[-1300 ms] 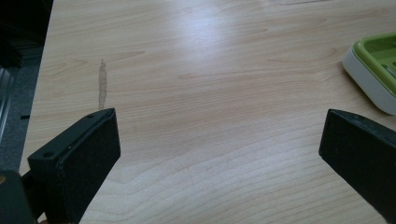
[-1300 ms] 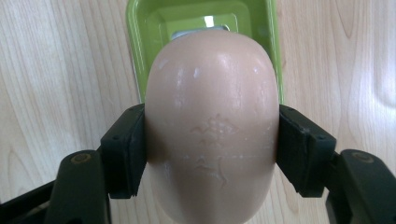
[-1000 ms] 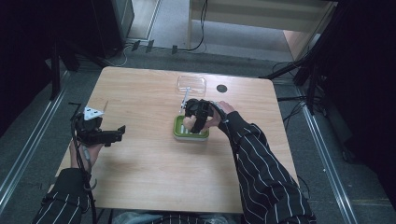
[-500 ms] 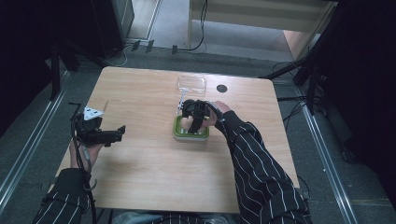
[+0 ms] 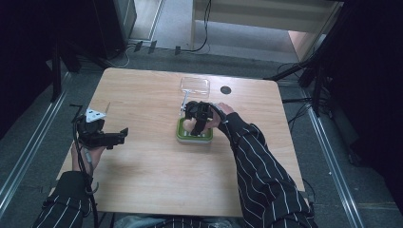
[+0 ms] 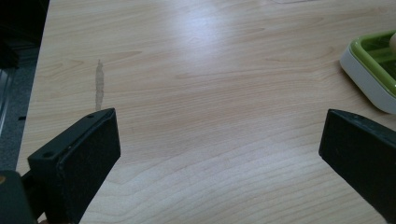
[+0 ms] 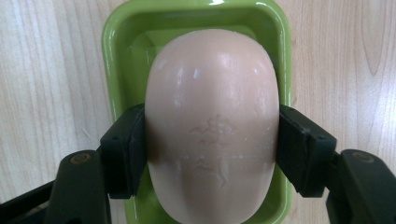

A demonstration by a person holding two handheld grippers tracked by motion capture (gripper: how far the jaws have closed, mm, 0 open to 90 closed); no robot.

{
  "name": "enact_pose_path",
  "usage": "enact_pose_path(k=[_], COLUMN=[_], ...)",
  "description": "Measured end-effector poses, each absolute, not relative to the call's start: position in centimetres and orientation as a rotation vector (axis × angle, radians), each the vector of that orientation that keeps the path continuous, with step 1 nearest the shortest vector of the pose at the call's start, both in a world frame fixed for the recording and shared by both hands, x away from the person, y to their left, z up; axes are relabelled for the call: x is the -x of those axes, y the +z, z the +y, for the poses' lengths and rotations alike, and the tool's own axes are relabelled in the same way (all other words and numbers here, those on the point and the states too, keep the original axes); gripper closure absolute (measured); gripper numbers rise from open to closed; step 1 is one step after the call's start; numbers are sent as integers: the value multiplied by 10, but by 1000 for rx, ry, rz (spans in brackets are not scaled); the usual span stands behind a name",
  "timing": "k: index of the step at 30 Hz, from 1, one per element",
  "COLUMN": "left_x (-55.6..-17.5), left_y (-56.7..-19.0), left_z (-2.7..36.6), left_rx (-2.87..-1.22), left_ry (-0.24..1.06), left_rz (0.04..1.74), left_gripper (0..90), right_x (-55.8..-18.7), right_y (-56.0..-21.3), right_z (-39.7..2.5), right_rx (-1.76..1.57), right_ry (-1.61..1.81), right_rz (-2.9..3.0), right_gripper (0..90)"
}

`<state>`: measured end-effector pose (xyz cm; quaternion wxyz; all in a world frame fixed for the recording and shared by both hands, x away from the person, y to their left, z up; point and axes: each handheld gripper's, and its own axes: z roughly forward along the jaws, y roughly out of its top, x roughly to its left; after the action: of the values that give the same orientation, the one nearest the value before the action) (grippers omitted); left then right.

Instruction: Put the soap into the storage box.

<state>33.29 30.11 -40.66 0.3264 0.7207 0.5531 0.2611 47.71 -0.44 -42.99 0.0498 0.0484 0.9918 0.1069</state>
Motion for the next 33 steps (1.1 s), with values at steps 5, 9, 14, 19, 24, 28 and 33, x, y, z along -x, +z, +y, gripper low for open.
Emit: enact_pose_path(k=[5,9,14,19,24,28,33], left_x=[-333,-332,-332,-332,-332,-331,-331], left_y=[-407,-407,-407,-407,-407,-407,-406], left_z=[302,302,303,301,303,303,303], left_rx=[-1877,-1882,-1876,-1885,-1882,-1883,-1880], left_ry=[684,687,689,689,691,690,691], left_rz=[1451,1451,1454,1451,1454,1452,1453], left_gripper=[0,0,0,0,0,0,0], right_x=[-478,-478,-478,-479,-478,-476,-473], right_y=[-434,-436,-435,-432,-429,-423,-412], right_z=[-4,-3,-4,-5,-8,-11,-20], right_rx=[-152,-140,-147,-143,-170,-185,-302], right_ry=[319,308,336,318,346,399,489], right_rz=[3031,3033,3025,3027,3021,3010,2988], right_gripper=[335,333,312,317,299,260,187])
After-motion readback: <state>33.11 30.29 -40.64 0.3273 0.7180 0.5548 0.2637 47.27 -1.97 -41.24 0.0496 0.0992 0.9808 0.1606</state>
